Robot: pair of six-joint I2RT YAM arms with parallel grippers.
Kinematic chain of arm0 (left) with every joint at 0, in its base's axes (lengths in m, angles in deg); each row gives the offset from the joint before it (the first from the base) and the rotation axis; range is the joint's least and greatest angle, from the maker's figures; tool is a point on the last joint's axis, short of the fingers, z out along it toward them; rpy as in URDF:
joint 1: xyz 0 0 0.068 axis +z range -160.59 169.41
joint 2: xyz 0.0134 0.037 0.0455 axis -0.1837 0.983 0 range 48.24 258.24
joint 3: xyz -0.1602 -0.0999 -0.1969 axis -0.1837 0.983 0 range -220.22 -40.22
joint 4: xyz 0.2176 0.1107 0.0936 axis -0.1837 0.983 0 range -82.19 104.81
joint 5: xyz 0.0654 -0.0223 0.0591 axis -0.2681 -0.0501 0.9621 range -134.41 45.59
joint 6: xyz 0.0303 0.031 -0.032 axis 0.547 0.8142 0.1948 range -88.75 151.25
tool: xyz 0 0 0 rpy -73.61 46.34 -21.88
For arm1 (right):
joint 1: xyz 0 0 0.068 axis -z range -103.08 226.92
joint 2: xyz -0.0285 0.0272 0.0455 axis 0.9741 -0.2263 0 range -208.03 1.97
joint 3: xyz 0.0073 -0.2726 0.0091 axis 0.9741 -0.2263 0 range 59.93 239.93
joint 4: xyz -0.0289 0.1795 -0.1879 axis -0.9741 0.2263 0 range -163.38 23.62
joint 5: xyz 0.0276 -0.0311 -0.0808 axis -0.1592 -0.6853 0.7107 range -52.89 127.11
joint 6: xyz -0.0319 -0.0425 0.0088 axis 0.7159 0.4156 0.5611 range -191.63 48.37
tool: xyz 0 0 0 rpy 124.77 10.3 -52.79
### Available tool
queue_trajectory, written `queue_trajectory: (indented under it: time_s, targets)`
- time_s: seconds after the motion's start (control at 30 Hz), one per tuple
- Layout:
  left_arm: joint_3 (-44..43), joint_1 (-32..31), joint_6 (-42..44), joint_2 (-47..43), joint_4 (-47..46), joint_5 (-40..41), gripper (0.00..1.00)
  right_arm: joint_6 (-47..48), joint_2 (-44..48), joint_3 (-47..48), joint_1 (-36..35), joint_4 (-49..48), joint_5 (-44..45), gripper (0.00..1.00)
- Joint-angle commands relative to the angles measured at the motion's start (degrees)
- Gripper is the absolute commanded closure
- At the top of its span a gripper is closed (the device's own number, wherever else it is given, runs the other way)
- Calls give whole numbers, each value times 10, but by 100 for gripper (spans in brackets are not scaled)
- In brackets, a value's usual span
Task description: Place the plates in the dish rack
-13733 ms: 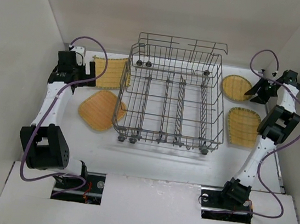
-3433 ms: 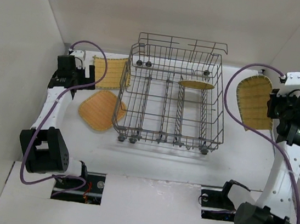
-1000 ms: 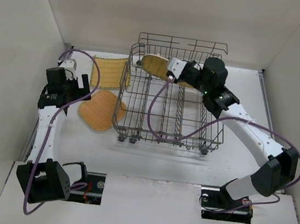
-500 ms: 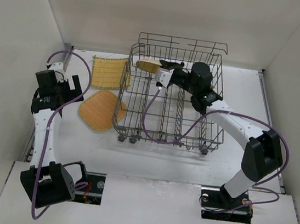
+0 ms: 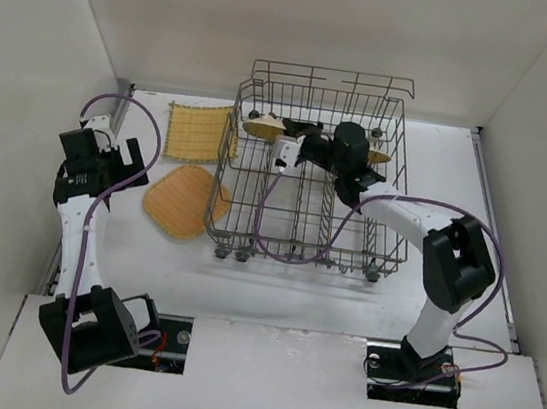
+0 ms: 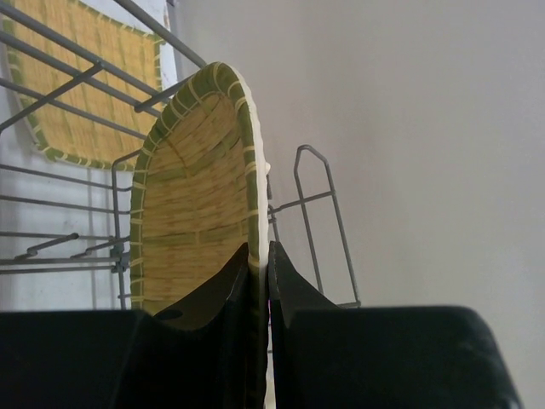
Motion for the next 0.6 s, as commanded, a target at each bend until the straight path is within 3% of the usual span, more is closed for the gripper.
queue_trajectory:
  time_s: [0.0, 0.57]
  targets:
    - [-7, 7, 9, 2, -2, -9, 2, 17, -14, 36, -4, -89, -7, 100]
    - [-24, 19, 13, 24, -8, -9, 2, 16, -60, 81, 4, -94, -9, 100]
